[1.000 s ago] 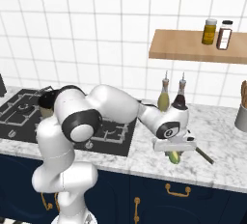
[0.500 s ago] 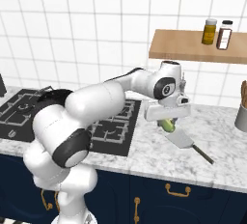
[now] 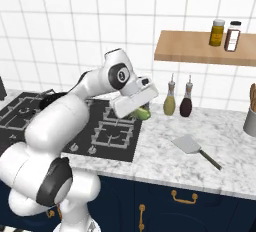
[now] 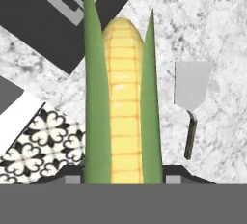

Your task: Put the corn and broccoli in the pot. Retrieve the spatula and lightly stir the vegetables in the pot.

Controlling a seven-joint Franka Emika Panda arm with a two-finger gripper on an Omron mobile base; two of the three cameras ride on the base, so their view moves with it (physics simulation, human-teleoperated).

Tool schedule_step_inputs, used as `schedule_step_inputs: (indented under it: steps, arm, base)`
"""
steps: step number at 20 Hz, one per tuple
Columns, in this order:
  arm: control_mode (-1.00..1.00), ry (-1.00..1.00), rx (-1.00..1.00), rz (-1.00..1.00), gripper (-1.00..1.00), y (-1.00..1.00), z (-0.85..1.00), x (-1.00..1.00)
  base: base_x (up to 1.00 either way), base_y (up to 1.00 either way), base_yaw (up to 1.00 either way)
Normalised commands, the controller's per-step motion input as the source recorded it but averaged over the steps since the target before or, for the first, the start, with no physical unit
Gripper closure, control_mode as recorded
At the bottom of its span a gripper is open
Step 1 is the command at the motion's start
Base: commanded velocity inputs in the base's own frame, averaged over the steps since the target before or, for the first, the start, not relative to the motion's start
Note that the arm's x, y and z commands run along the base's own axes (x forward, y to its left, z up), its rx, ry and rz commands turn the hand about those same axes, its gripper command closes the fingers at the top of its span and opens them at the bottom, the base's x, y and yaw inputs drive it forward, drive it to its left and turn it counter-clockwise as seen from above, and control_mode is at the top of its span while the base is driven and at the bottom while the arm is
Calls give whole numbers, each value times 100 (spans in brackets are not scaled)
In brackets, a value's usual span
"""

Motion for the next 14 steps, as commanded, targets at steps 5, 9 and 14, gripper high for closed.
schedule_step_inputs:
  steps: [5, 9, 14]
  arm:
    - [-100, 17, -3, 20, 100, 100, 95, 41]
    - [-100, 33, 0, 29, 100, 100, 17, 70]
    - [-100, 37, 0, 28, 100, 100, 0, 64]
  base:
    - [0, 0, 0]
    - [0, 0, 0]
    - [0, 0, 0]
